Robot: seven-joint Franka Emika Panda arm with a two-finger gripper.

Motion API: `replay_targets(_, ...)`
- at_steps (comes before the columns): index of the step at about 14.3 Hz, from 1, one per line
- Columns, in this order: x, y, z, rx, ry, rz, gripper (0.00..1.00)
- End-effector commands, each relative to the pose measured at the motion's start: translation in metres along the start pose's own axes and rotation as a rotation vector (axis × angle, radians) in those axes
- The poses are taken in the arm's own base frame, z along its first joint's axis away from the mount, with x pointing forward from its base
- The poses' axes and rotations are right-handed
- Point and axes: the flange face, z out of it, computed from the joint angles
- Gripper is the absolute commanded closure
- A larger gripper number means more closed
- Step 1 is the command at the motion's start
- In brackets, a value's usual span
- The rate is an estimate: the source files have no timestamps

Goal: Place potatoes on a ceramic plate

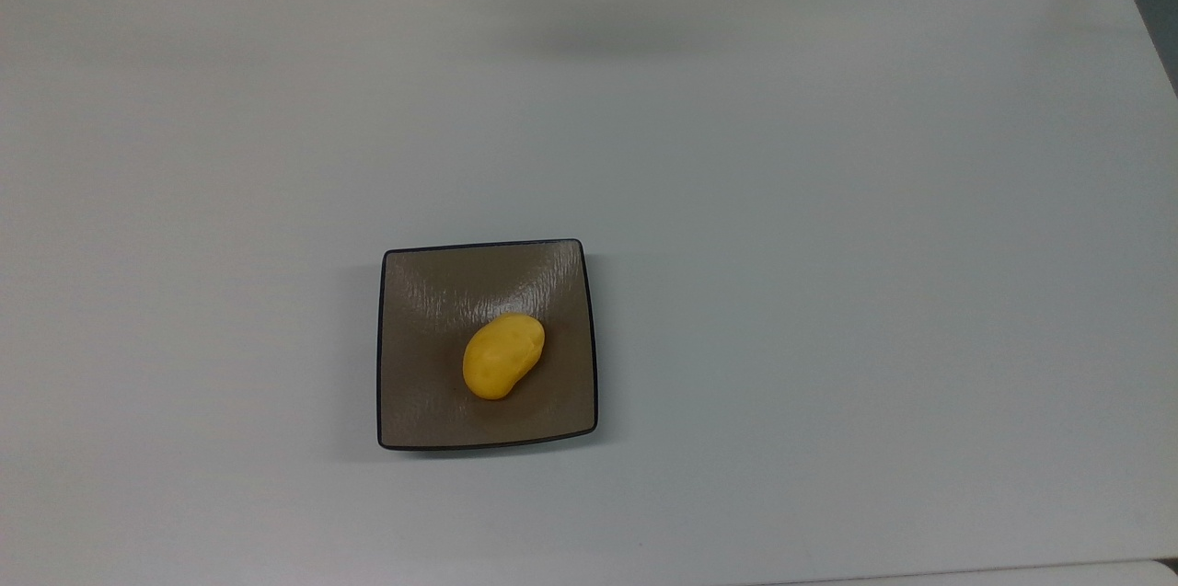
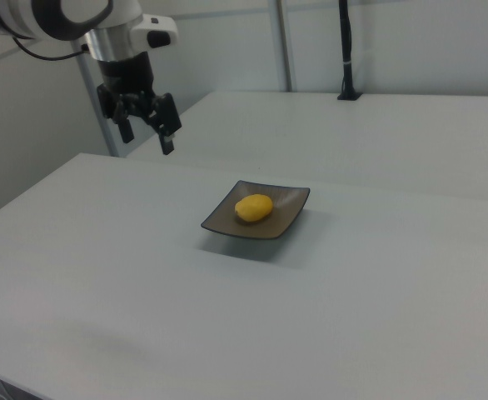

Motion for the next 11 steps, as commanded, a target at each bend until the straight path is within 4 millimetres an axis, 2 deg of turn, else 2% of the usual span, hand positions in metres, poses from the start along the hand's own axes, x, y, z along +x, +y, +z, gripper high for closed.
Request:
replay_targets(1,-0.023,0.005,-0.001,0.002,-0.025,0.081,0.0)
replay_targets(2,-0.023,0.006,0.008,0.003,-0.034,0.079,0.0)
replay_targets(3,-0.019,-0.004,0.014,0.004,-0.015,0.057,0.0)
replay_targets(6,-0.005,-0.014,0.031,0.007,0.059,-0.025,0.0)
replay_targets(8,0.002,-0.011,0.038,0.001,0.071,-0.164,0.0)
replay_targets(11,0.005,-0.014,0.044,0.001,0.058,-0.164,0.0)
